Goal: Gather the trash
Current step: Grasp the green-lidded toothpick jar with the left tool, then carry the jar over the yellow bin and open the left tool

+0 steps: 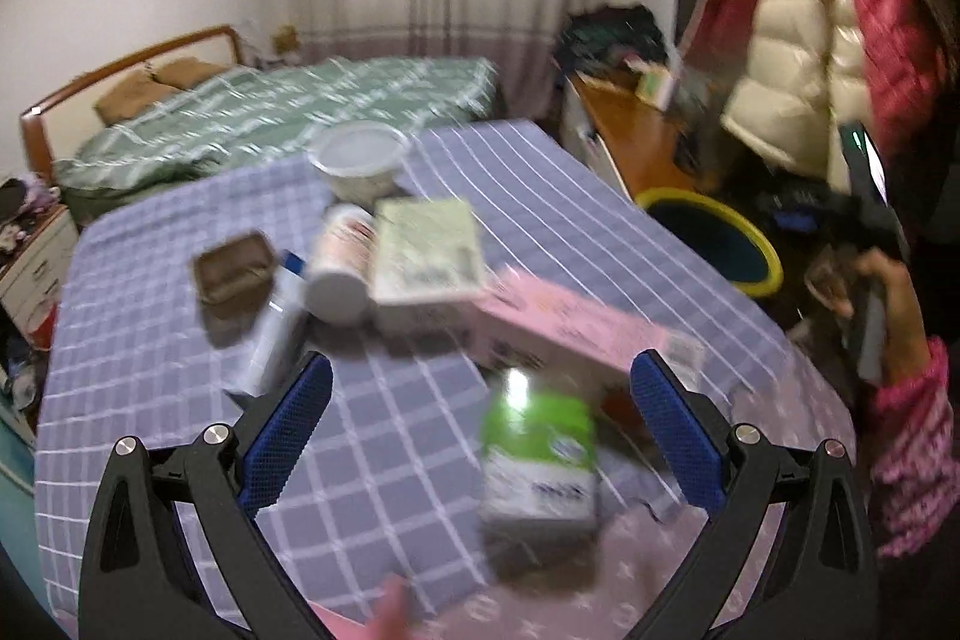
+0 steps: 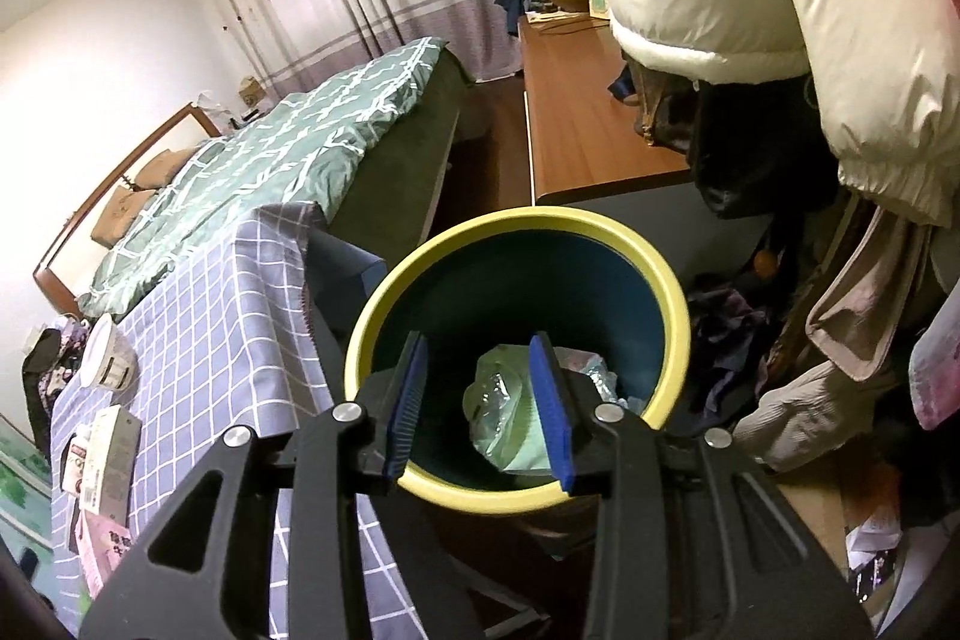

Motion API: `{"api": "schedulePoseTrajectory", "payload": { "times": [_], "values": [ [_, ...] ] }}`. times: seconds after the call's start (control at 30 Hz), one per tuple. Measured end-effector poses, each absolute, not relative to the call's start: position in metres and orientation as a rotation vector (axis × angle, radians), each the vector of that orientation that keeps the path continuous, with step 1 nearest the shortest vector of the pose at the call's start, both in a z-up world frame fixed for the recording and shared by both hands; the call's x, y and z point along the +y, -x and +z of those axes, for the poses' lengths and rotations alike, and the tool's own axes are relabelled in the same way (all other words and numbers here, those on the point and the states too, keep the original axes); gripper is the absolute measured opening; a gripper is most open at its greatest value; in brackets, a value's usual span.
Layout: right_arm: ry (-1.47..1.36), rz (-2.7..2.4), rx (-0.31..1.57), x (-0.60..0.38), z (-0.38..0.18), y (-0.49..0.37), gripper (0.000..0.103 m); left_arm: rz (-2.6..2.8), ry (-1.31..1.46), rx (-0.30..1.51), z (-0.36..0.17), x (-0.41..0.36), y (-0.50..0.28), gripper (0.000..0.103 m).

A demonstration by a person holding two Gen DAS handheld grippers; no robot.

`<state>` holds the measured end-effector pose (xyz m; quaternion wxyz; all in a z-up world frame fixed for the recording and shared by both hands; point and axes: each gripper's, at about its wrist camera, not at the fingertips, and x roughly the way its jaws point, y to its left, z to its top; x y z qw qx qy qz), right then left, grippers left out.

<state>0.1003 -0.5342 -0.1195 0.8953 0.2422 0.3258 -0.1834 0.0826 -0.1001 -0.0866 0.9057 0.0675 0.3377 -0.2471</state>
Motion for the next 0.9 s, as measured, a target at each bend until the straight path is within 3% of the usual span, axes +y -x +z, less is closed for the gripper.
{"api": "schedulePoseTrajectory", "payload": {
  "times": [0.17, 0.33, 0.57, 0.9],
  "values": [
    [-0.506, -0.365, 0.670, -0.535, -0.119, -0.095, 0.035, -0.523, -0.198, 0.781, -0.108, -0.116, -0.084, 0.098],
    [-0.512, -0.358, 0.663, -0.537, -0.118, -0.092, 0.035, -0.521, -0.202, 0.862, -0.126, -0.118, -0.091, 0.074],
    [-0.509, -0.348, 0.672, -0.536, -0.121, -0.093, 0.035, -0.544, -0.198, 0.904, -0.137, -0.119, -0.097, 0.050],
    [-0.485, -0.335, 0.668, -0.529, -0.119, -0.094, 0.035, -0.520, -0.177, 0.872, -0.115, -0.108, -0.088, 0.050]
  ]
}}
